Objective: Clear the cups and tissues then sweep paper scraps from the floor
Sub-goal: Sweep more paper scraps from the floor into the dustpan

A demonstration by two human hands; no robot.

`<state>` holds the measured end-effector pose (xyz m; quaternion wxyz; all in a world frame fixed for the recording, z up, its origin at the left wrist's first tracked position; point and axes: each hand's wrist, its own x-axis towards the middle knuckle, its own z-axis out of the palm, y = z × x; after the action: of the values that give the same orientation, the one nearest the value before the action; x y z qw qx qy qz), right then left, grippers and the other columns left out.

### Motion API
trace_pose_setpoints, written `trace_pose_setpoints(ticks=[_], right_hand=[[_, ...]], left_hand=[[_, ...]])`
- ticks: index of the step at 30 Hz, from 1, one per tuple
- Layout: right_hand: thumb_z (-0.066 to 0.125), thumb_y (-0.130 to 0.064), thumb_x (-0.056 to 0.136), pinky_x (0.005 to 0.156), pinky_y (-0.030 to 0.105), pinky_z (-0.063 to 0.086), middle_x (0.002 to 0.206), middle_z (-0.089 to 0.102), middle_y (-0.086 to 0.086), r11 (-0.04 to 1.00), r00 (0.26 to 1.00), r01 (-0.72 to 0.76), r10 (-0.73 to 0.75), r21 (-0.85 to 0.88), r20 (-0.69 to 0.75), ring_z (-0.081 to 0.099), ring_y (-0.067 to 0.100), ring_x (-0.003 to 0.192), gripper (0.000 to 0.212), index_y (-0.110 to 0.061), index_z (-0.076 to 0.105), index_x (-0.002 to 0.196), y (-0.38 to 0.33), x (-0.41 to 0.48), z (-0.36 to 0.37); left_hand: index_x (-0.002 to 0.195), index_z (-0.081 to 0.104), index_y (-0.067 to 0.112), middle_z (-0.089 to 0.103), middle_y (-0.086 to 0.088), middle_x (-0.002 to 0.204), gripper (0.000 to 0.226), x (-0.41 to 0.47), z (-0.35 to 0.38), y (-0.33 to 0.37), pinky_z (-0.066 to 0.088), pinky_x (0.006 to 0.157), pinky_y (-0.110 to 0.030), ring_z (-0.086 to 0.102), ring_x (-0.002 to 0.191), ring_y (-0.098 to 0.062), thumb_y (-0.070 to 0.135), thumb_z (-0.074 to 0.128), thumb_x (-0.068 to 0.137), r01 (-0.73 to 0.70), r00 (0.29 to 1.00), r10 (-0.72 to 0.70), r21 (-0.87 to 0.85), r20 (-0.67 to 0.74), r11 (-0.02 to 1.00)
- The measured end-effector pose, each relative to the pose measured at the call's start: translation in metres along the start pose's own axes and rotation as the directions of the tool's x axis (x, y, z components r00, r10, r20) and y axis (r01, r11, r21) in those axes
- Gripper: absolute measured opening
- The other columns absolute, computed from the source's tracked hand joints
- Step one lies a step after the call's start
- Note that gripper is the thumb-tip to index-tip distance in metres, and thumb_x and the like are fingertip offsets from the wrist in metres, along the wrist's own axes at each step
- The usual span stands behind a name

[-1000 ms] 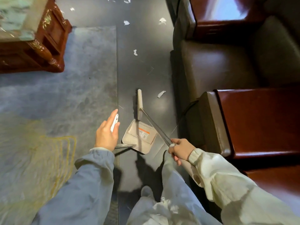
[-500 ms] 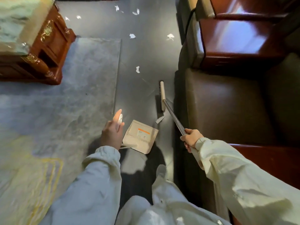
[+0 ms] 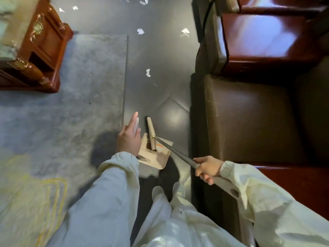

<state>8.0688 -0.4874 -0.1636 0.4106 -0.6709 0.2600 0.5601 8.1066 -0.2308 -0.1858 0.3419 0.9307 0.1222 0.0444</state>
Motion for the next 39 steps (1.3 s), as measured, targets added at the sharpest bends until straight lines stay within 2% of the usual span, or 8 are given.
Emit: trace_pose_setpoints(ticks=[5,16,21,24,27,32,36,39], right_hand=[[0.049,0.002,0.091,0.036,0.018,0.039,0.065,0.049,0.006,0.996,0.997,0.076,-0.076,-0.050,0.005,0.040,0.010,0.045,0.062,-0.018,0.031,0.147,-0.015,-0.036,0.000],[0.045,0.003,0.093,0.033,0.019,0.038,0.063,0.046,0.008,0.932,0.956,0.244,-0.185,0.269,-0.226,0.040,0.009,0.036,0.066,-0.018,0.020,0.151,-0.086,-0.003,-0.013],[0.046,0.003,0.093,0.033,0.019,0.037,0.061,0.044,0.008,0.885,0.946,0.294,-0.215,0.362,-0.241,0.040,0.010,0.037,0.066,-0.019,0.021,0.150,-0.157,0.044,-0.058],[0.043,0.004,0.093,0.035,0.019,0.038,0.064,0.045,0.008,0.860,0.940,0.327,-0.254,0.393,-0.227,0.041,0.010,0.042,0.056,-0.016,0.031,0.144,-0.224,0.077,-0.110],[0.041,0.005,0.092,0.035,0.018,0.038,0.066,0.044,0.008,0.892,0.938,0.330,-0.272,0.308,-0.216,0.041,0.012,0.045,0.052,-0.011,0.036,0.141,-0.303,0.110,-0.161],[0.044,-0.003,0.094,0.046,0.023,0.042,0.078,0.050,0.008,0.951,0.944,0.279,-0.246,0.132,-0.221,0.045,0.014,0.058,0.051,-0.019,0.034,0.142,-0.416,0.153,-0.235],[0.041,-0.005,0.097,0.058,0.018,0.033,0.076,0.035,-0.006,0.977,0.947,0.206,-0.214,-0.056,-0.239,0.034,0.006,0.063,0.049,-0.008,0.033,0.145,-0.457,0.186,-0.268],[0.043,-0.012,0.096,0.055,0.017,0.032,0.072,0.036,-0.007,0.966,0.941,0.115,-0.180,-0.231,-0.285,0.033,0.004,0.060,0.042,-0.004,0.046,0.137,-0.464,0.200,-0.283]], left_hand=[[0.137,0.050,0.025,0.067,-0.016,0.104,0.052,0.001,-0.011,-0.015,0.046,0.080,-0.035,0.061,0.091,-0.037,0.008,0.060,0.089,-0.035,0.999,0.035,-0.012,-0.018,0.999],[0.135,0.052,0.026,0.067,-0.018,0.110,0.051,0.073,-0.028,-0.012,0.051,0.079,-0.042,0.064,0.091,-0.040,0.007,0.061,0.088,-0.051,0.989,0.039,-0.083,-0.140,0.995],[0.134,0.052,0.026,0.067,-0.016,0.109,0.051,0.152,-0.019,-0.004,0.050,0.082,-0.036,0.065,0.094,-0.034,0.008,0.063,0.088,-0.045,0.988,0.029,-0.103,-0.151,0.994],[0.134,0.053,0.024,0.067,-0.011,0.114,0.052,0.216,-0.005,0.006,0.043,0.085,-0.026,0.064,0.098,-0.030,0.006,0.063,0.087,-0.030,0.988,0.017,-0.083,-0.155,0.996],[0.134,0.053,0.021,0.068,-0.012,0.112,0.052,0.284,0.013,0.021,0.042,0.083,-0.025,0.065,0.095,-0.031,0.004,0.064,0.086,-0.008,0.986,0.005,-0.017,-0.164,1.000],[0.138,0.048,0.026,0.068,-0.012,0.111,0.053,0.382,0.033,0.041,0.050,0.081,-0.035,0.065,0.092,-0.033,0.008,0.060,0.090,0.074,0.989,-0.075,-0.017,-0.124,0.997],[0.139,0.047,0.026,0.066,-0.012,0.117,0.052,0.439,0.040,0.048,0.048,0.087,-0.037,0.063,0.100,-0.033,0.008,0.058,0.092,0.132,0.981,-0.131,-0.004,-0.144,0.991],[0.140,0.046,0.025,0.065,-0.017,0.112,0.052,0.469,0.038,0.048,0.048,0.084,-0.038,0.062,0.097,-0.036,0.007,0.058,0.092,0.151,0.980,-0.146,0.022,-0.133,0.988]])
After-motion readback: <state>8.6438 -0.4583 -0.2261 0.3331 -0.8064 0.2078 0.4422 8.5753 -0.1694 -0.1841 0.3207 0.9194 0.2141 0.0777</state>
